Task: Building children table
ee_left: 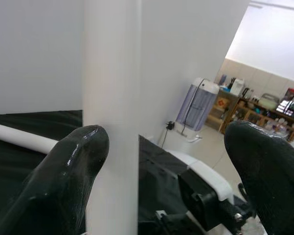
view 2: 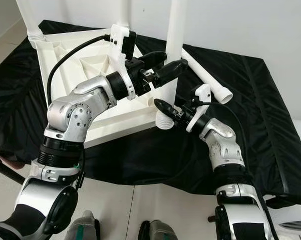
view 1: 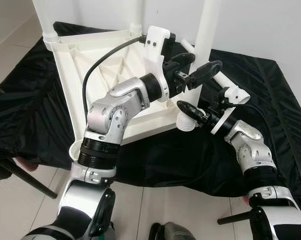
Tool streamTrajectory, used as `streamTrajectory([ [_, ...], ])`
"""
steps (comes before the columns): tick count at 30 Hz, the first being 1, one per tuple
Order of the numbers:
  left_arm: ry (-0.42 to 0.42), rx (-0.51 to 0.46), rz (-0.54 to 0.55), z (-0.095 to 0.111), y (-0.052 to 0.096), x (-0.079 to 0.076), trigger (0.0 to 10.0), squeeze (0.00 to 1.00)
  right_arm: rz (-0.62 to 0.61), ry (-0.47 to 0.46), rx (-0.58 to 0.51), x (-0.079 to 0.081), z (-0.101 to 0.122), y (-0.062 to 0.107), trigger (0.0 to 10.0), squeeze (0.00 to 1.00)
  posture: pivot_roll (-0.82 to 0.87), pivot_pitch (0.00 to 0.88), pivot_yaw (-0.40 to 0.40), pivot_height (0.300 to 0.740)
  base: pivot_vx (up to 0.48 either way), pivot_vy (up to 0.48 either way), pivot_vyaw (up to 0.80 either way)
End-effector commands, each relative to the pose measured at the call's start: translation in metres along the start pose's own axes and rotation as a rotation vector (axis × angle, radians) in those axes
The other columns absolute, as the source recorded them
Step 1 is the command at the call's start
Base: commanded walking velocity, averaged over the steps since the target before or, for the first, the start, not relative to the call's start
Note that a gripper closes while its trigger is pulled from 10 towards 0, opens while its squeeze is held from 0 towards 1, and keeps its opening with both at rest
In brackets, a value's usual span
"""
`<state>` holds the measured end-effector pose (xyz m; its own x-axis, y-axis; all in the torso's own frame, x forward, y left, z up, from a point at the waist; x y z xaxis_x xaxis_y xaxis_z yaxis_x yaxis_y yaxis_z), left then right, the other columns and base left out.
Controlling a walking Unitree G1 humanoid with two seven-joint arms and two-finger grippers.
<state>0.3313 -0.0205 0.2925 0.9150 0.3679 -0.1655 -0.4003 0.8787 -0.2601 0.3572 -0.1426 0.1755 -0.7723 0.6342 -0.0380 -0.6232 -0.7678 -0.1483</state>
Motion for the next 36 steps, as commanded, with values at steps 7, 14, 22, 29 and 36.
streamTrajectory([
  [7, -0.074, 0.061, -0.013, 0.0, -0.008, 0.004, 10.0, 0.0, 0.134, 0.031, 0.029, 0.017, 0.003, -0.001, 10.0, 0.0, 0.08, 0.0, -0.093, 0.74, 0.0, 0.0, 0.0],
  [14, -0.089, 0.065, 0.014, 0.004, -0.009, 0.011, 10.0, 0.0, 0.186, 0.025, 0.062, 0.024, -0.001, 0.002, 10.0, 0.0, 0.08, 0.0, -0.09, 0.74, 0.0, 0.0, 0.0],
  [22, -0.088, 0.057, 0.008, 0.013, -0.009, 0.014, 10.0, 0.0, 0.206, 0.039, 0.099, 0.025, -0.004, 0.009, 10.0, 0.0, 0.07, 0.0, -0.085, 0.74, 0.0, 0.0, 0.0],
  [29, -0.053, 0.053, -0.013, 0.014, -0.008, 0.014, 0.0, 0.0, 0.193, 0.063, 0.097, 0.022, -0.001, 0.011, 10.0, 0.0, 0.07, 0.004, -0.083, 0.74, 0.0, 0.0, 0.0],
  [36, -0.06, 0.07, -0.034, 0.01, -0.009, 0.01, 0.0, 0.0, 0.173, 0.087, 0.078, 0.019, 0.004, 0.007, 10.0, 0.0, 0.07, 0.003, -0.082, 0.74, 0.0, 0.0, 0.0],
])
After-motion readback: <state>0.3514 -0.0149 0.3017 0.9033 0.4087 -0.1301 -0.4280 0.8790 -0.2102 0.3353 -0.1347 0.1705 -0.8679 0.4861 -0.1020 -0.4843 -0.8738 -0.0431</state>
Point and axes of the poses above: a point about 5 cm out from each wrist's last joint towards the gripper, its own y axis pointing back from the gripper into the wrist, its own z axis along the axis of the wrist's last joint, x = y × z, the point moved 4 cm from there along -y, pointing out of the wrist towards the gripper, and after that the axes turned 2 degrees about y, right-handed, at the moved point
